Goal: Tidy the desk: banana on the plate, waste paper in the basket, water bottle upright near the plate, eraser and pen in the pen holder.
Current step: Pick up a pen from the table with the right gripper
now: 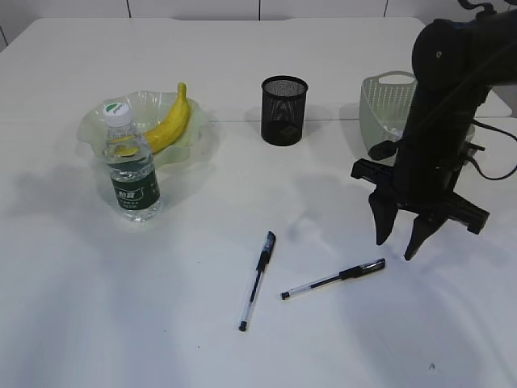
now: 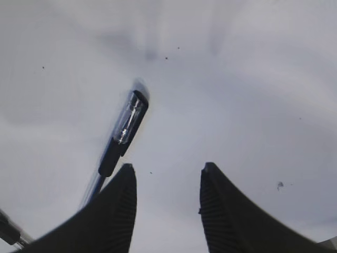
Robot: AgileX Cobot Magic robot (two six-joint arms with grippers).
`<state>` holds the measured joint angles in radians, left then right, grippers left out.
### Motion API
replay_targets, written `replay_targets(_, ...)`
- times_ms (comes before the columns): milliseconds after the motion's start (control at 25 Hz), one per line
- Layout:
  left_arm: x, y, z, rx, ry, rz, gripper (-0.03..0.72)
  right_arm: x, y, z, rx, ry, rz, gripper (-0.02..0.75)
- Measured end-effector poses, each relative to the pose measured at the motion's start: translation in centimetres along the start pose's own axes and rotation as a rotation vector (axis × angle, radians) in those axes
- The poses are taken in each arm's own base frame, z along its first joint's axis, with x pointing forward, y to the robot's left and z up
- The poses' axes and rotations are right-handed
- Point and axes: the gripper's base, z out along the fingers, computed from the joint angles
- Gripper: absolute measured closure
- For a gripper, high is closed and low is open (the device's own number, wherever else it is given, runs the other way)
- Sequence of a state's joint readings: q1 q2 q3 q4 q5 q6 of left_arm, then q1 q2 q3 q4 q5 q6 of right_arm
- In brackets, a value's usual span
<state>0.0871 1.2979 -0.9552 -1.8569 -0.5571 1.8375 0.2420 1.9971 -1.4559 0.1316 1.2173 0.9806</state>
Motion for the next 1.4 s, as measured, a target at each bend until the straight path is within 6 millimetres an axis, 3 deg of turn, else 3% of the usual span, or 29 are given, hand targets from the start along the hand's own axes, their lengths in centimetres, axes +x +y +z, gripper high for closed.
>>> replay_targets(840, 0.0, 0.0, 0.0, 0.000, 0.000, 0.000, 0.329, 0.0, 0.9, 0.0, -0.101, 0.002, 0.033, 0.440)
replay_targets(1400, 0.0, 0.0, 0.0, -0.004, 0.001, 0.000, 0.348, -0.3, 1.5, 3.1, -0.041, 0.076, 0.062, 0.440)
